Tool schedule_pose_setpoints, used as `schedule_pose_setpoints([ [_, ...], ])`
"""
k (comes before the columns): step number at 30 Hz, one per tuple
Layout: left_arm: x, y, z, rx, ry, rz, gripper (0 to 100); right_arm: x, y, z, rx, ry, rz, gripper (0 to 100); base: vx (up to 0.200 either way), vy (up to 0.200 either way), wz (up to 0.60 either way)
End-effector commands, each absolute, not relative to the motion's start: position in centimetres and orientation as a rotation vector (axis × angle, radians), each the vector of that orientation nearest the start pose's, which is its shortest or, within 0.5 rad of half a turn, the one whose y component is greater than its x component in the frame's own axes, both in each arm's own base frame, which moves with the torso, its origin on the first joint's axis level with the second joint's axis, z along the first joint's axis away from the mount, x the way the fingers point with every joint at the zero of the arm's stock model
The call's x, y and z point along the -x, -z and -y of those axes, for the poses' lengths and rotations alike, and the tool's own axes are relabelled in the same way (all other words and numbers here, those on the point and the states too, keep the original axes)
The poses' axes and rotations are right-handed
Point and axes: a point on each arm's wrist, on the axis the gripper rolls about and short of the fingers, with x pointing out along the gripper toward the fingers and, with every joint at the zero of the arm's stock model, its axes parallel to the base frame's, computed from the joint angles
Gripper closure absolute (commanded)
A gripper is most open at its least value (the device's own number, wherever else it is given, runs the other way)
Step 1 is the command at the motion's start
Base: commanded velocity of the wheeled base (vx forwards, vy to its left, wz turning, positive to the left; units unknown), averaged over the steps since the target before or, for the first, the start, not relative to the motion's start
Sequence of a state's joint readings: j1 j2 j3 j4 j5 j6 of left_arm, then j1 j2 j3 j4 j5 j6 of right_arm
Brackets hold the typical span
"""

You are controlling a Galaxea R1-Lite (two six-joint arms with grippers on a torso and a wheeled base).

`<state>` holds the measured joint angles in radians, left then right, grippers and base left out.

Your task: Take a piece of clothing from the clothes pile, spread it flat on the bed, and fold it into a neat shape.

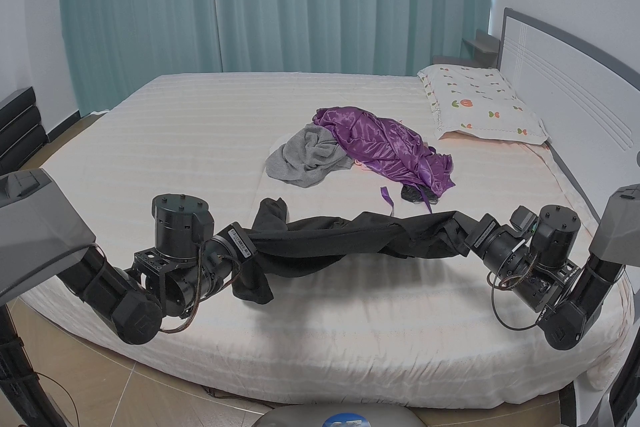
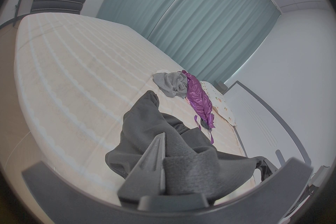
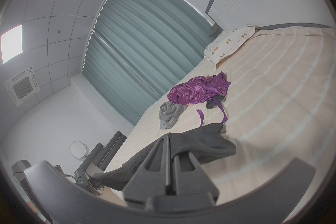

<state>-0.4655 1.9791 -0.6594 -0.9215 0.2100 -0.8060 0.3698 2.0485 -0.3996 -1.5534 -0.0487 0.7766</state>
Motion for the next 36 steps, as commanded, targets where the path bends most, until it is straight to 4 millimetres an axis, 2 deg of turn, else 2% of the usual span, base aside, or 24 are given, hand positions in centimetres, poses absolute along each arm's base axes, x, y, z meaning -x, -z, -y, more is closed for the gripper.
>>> schedule_pose_setpoints([
  [1,-29.8,-8.7,14.4,0.670,0.088,-0.445,100,-28.1,-7.8,-10.9,-0.751,-0.278,-0.204,100,0.000,0.000,0.00],
  [7,-30.1,-8.8,13.6,0.678,0.064,-0.437,100,-28.2,-7.6,-11.0,-0.751,-0.277,-0.210,100,0.000,0.000,0.00],
  [27,-30.4,-9.0,13.3,0.686,0.059,-0.425,100,-28.9,-7.0,-10.4,-0.791,-0.255,-0.220,100,0.000,0.200,0.00],
  [36,-30.4,-9.1,13.3,0.687,0.060,-0.422,100,-29.6,-6.7,-11.0,-0.794,-0.256,-0.216,100,0.000,0.200,0.00],
])
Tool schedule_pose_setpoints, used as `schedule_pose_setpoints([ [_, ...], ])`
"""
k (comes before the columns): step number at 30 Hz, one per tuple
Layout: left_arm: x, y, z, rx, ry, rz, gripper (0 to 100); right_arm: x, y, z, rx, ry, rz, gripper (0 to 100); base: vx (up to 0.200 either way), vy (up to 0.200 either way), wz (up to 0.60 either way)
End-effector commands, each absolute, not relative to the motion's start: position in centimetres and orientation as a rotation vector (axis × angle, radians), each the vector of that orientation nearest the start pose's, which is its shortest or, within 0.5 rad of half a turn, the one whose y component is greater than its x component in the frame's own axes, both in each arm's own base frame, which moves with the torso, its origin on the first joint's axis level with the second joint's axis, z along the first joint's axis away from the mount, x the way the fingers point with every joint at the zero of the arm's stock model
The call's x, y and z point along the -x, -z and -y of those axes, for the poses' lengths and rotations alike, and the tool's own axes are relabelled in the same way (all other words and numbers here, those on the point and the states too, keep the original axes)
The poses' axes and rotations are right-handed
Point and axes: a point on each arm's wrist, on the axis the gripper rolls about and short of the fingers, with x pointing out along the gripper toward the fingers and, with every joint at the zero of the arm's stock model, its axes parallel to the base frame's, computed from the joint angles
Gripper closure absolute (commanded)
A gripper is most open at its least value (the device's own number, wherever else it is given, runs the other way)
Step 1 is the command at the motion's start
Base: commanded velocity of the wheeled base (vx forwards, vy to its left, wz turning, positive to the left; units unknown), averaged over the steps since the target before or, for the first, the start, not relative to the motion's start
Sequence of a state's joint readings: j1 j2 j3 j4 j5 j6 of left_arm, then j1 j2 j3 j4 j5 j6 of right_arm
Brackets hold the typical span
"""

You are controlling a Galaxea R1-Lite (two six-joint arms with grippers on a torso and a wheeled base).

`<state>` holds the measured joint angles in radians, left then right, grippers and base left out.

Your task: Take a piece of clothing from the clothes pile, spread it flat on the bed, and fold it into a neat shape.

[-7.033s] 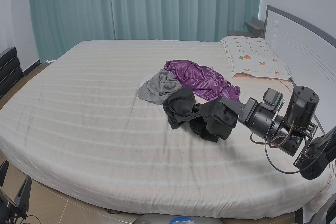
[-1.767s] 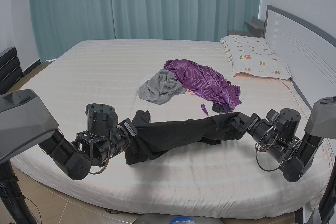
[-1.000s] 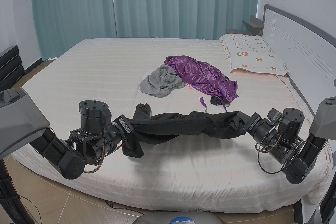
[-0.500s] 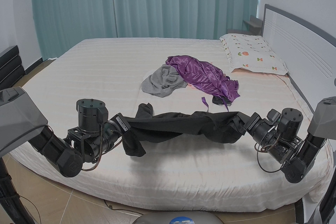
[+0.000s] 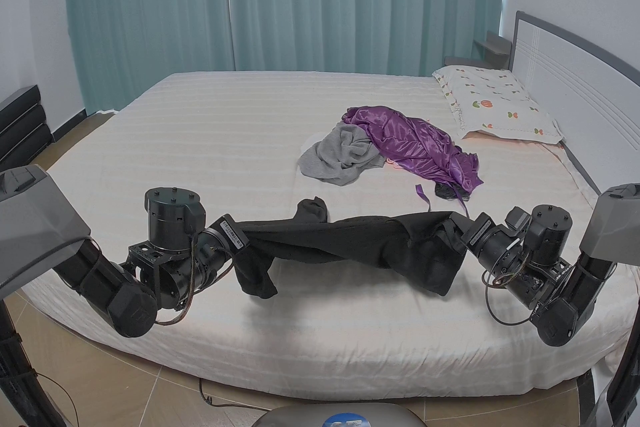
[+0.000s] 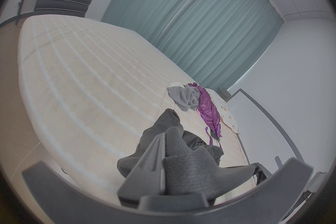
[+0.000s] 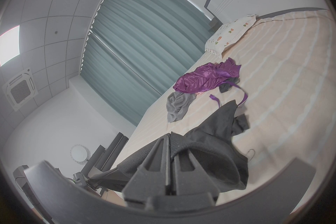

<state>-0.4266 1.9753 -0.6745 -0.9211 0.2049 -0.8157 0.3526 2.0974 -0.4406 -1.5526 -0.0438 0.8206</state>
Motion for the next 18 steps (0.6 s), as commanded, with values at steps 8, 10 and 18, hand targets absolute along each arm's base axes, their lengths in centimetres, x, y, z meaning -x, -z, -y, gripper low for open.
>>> schedule_pose_setpoints([
  [8,-30.3,-9.5,13.2,0.691,0.062,-0.411,100,-29.6,-7.2,-11.1,-0.795,-0.263,-0.198,100,0.000,0.200,0.00],
  [10,-30.3,-9.6,13.2,0.692,0.062,-0.410,100,-29.6,-7.2,-11.1,-0.795,-0.264,-0.199,100,0.000,0.200,0.00],
  [18,-30.2,-10.1,13.0,0.695,0.064,-0.398,100,-29.8,-7.8,-12.0,-0.796,-0.296,-0.176,100,0.000,0.200,0.00],
])
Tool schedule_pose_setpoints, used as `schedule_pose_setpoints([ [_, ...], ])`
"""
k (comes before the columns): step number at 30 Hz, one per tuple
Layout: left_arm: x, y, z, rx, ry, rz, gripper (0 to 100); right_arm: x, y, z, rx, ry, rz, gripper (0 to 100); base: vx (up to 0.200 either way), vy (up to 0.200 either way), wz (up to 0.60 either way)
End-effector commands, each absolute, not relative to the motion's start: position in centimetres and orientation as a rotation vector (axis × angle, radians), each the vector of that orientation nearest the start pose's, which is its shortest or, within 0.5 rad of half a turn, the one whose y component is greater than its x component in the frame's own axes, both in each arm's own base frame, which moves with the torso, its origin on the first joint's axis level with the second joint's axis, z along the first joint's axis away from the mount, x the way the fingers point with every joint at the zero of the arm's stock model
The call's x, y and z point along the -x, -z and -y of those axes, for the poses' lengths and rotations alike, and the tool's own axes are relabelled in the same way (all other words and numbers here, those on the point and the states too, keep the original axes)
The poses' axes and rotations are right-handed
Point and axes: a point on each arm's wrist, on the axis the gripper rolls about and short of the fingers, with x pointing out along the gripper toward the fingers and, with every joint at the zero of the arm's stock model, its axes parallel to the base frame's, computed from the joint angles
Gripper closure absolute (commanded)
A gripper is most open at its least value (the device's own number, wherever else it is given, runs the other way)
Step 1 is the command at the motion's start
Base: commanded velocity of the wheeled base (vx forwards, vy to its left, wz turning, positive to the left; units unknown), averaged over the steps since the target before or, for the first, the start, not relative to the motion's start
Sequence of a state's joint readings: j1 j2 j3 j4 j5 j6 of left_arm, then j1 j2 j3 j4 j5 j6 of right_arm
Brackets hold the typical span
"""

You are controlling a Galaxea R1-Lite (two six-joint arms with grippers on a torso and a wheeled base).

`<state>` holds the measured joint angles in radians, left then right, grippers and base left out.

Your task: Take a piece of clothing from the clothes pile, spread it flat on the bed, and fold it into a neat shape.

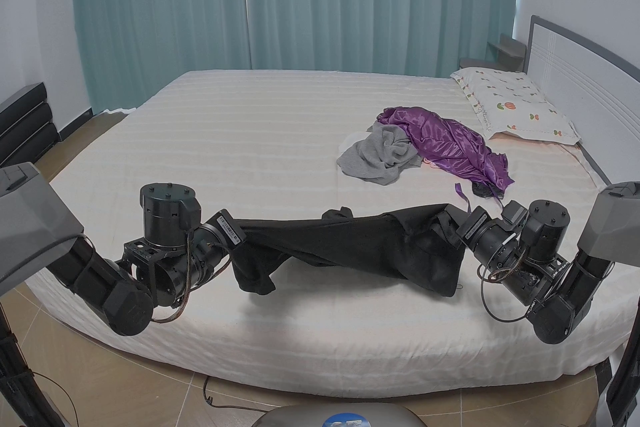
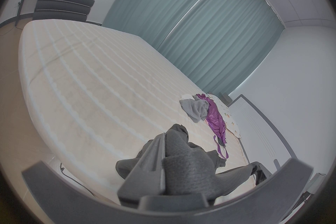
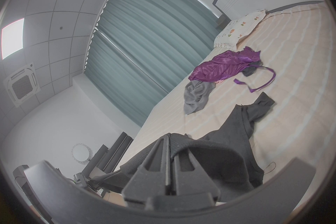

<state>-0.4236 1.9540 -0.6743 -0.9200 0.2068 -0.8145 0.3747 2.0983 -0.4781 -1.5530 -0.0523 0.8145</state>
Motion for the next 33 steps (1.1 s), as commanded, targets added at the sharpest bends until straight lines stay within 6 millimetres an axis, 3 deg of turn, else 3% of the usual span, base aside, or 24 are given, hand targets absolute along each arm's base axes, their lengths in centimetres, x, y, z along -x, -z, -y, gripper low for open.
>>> schedule_pose_setpoints([
  [1,-30.2,-10.2,12.9,0.697,0.063,-0.394,100,-29.8,-7.8,-12.0,-0.794,-0.298,-0.177,100,0.000,0.200,0.00],
  [28,-30.2,-10.3,12.6,0.694,0.054,-0.390,100,-30.0,-8.7,-12.5,-0.783,-0.328,-0.139,100,0.000,0.200,0.00],
  [33,-30.0,-10.2,12.6,0.693,0.056,-0.391,100,-29.4,-8.9,-12.1,-0.781,-0.318,-0.141,100,0.000,0.000,0.00],
])
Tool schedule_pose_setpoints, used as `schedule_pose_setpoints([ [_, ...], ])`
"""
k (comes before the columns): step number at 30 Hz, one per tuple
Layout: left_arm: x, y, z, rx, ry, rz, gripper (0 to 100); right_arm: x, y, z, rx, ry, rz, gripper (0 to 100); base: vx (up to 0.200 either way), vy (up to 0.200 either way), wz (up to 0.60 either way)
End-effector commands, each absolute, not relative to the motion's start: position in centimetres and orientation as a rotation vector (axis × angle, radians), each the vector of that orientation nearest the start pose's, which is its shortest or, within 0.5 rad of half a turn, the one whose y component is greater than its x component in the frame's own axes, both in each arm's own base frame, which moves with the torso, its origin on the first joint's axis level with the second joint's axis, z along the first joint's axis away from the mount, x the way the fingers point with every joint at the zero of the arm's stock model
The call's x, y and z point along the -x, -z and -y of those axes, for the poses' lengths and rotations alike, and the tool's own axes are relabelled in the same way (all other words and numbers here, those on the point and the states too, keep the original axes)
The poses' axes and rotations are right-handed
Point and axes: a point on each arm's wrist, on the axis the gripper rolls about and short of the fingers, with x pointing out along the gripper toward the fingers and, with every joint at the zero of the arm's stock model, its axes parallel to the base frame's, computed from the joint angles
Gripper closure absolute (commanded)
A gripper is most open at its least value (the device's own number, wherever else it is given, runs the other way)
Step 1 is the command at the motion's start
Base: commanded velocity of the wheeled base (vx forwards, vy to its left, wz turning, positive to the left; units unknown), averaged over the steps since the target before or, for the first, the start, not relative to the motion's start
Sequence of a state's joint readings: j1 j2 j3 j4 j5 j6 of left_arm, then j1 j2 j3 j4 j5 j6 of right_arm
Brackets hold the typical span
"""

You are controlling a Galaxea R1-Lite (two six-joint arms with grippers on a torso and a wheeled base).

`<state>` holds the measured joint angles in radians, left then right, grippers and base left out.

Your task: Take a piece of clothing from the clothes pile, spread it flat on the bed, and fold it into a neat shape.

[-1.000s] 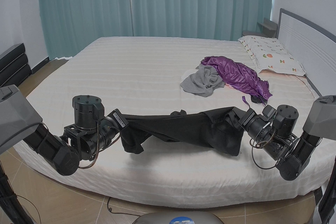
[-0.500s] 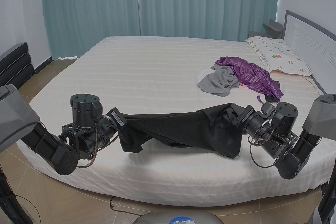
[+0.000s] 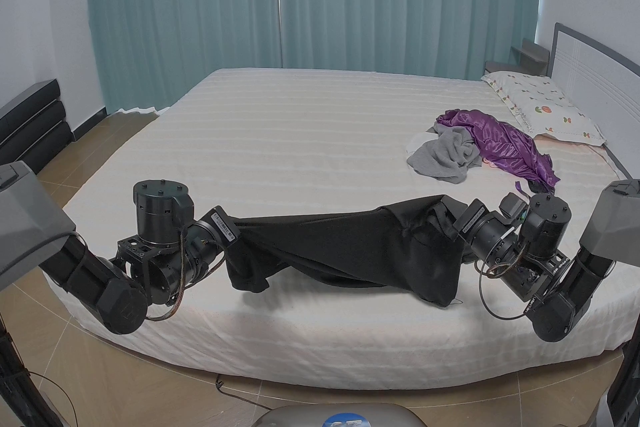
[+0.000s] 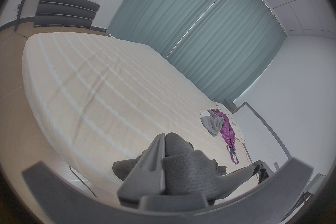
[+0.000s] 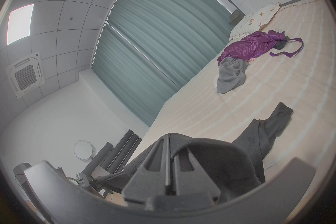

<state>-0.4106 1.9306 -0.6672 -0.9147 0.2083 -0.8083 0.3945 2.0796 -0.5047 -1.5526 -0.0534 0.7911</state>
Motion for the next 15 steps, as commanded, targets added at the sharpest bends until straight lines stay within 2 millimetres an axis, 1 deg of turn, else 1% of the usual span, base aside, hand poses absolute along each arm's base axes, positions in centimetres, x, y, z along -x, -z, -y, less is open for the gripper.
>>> schedule_pose_setpoints([
  [1,-29.9,-10.4,12.6,0.694,0.057,-0.390,100,-29.1,-9.1,-11.9,-0.780,-0.319,-0.143,100,0.000,0.000,0.00],
  [3,-29.6,-10.7,12.6,0.698,0.063,-0.384,100,-28.5,-9.1,-11.9,-0.777,-0.319,-0.155,100,0.000,0.000,0.00],
  [4,-29.6,-10.7,12.6,0.698,0.063,-0.384,100,-28.5,-9.1,-11.9,-0.777,-0.319,-0.155,100,0.000,0.000,0.00],
  [7,-28.5,-10.0,12.5,0.684,0.060,-0.423,100,-27.4,-9.3,-11.6,-0.777,-0.318,-0.168,100,0.000,0.000,0.00],
  [11,-27.7,-9.7,12.6,0.678,0.065,-0.441,100,-26.2,-9.5,-11.1,-0.776,-0.314,-0.182,100,-0.200,0.000,0.00],
  [14,-26.8,-10.2,12.2,0.678,0.069,-0.434,100,-24.7,-10.1,-10.5,-0.777,-0.315,-0.184,100,-0.200,0.000,0.00],
  [15,-26.6,-10.3,12.1,0.679,0.068,-0.432,100,-24.5,-10.1,-10.4,-0.778,-0.315,-0.185,100,-0.200,0.000,0.00],
])
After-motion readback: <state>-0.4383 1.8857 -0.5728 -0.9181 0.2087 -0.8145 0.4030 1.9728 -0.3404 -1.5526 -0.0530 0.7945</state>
